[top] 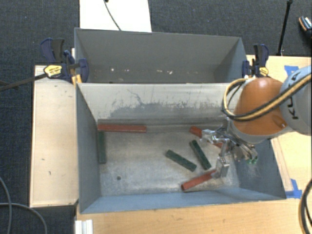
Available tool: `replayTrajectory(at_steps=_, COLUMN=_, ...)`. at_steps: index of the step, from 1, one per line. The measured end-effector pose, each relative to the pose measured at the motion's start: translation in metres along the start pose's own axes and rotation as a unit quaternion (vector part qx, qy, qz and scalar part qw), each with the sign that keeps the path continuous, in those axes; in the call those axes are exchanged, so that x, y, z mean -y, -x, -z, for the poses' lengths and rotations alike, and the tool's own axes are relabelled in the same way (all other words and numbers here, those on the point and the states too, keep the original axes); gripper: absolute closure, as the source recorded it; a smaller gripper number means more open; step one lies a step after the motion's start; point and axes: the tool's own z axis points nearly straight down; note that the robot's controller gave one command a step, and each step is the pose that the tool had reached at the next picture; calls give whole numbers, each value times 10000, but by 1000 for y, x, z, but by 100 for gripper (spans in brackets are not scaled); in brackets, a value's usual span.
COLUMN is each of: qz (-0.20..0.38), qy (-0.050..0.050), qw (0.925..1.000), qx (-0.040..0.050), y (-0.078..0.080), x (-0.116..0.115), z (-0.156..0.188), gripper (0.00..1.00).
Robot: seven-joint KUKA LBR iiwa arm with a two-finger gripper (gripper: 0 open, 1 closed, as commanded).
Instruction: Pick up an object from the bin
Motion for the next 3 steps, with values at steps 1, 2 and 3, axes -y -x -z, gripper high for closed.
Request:
replayTrajectory(at_steps=1, qz=848, qy=-9, qw=9964, qx=18, y=-24, x=-36, z=-29, gripper=0)
replayTrajectory(at_steps=2, qz=850, qy=-17, qw=9964, qx=21, y=-24, x=-35, z=-28, gripper=100)
replayTrajectory(at_steps=3, qz=1001, qy=-38, qw=9949, qx=63, y=-14, x=-20, z=108, gripper=100)
